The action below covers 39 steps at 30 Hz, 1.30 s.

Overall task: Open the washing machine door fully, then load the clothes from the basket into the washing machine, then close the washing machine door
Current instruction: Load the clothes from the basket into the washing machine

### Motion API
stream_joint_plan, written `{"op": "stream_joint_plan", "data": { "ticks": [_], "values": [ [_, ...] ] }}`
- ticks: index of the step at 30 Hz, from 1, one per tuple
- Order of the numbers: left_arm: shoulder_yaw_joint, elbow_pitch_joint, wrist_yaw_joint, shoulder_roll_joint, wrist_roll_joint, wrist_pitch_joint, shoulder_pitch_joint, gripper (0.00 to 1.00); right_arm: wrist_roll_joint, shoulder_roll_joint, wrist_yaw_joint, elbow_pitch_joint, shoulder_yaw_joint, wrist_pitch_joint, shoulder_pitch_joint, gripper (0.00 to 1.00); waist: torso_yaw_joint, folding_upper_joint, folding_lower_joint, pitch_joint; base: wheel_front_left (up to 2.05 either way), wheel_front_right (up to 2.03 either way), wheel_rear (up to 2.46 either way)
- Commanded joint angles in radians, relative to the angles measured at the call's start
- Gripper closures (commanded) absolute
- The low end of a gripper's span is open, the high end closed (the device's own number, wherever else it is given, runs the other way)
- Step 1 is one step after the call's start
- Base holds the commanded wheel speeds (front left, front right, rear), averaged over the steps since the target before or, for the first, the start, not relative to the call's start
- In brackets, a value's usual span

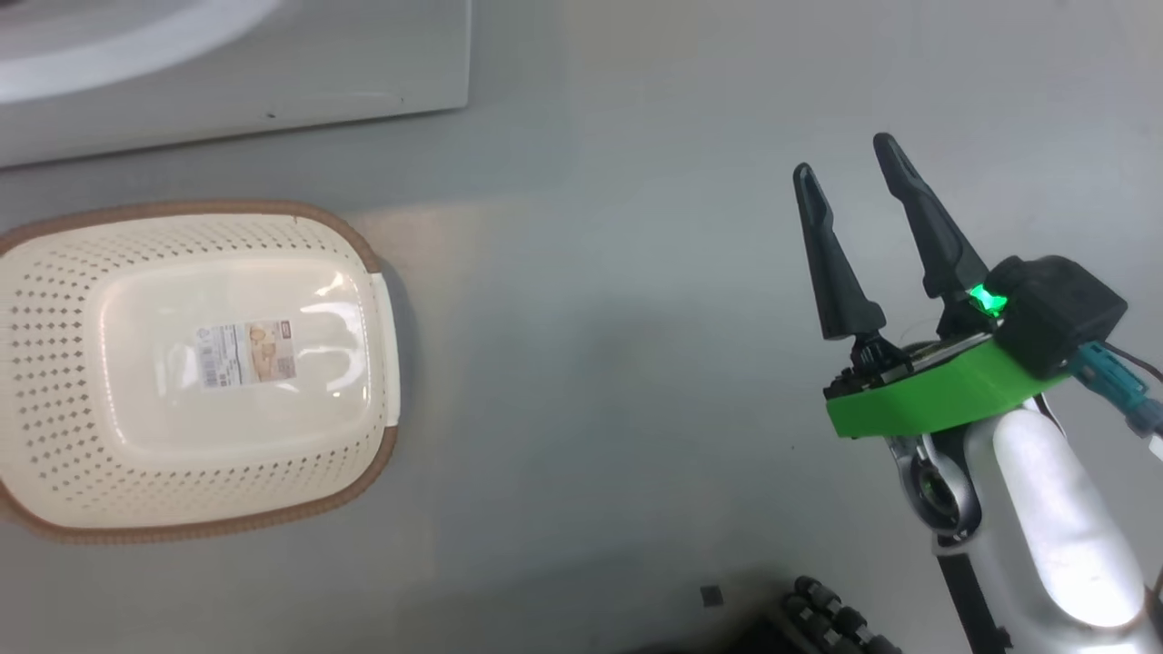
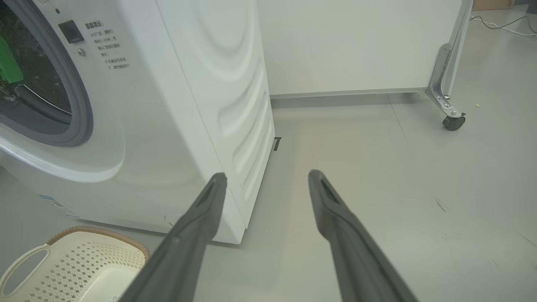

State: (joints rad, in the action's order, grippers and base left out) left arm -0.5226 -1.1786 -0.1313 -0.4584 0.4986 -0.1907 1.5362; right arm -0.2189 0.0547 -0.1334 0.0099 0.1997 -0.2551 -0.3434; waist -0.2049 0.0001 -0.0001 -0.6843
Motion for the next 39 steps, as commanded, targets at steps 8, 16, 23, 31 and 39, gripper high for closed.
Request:
{"op": "stream_joint_plan", "data": {
  "ticks": [8, 16, 23, 31, 39],
  "values": [
    [-0.029, 0.108, 0.001, -0.042, 0.107, -0.044, -0.203, 0.00, 0.012, 0.014, 0.003, -0.014, -0.017, -0.007, 0.077, 0.00, 0.059, -0.0001, 0.0001, 0.200, 0.00, 0.00, 0.00],
    [-0.003, 0.200, 0.001, -0.026, 0.180, -0.068, -0.437, 0.00, 0.015, 0.035, 0.003, 0.007, -0.029, -0.007, 0.135, 0.00, 0.108, -0.0001, 0.0001, 0.363, 0.00, 0.00, 0.00],
    [0.084, 0.421, 0.036, -0.019, 0.196, -0.071, -0.712, 0.00, 0.008, 0.050, 0.003, 0.024, -0.031, -0.007, 0.192, 0.00, 0.145, -0.0001, 0.0001, 0.496, 0.00, 0.00, 0.00],
    [0.183, 0.724, 0.111, 0.011, 0.166, -0.071, -1.031, 0.00, 0.001, 0.050, 0.003, 0.031, -0.038, -0.007, 0.257, 0.00, 0.162, -0.0001, 0.0001, 0.584, 0.00, 0.00, 0.00],
    [0.218, 0.917, 0.195, 0.052, 0.098, -0.071, -1.257, 0.00, -0.005, 0.049, 0.003, 0.035, -0.045, -0.007, 0.300, 0.00, 0.164, -0.0001, 0.0001, 0.642, 0.00, 0.00, 0.00]
  ]
}}
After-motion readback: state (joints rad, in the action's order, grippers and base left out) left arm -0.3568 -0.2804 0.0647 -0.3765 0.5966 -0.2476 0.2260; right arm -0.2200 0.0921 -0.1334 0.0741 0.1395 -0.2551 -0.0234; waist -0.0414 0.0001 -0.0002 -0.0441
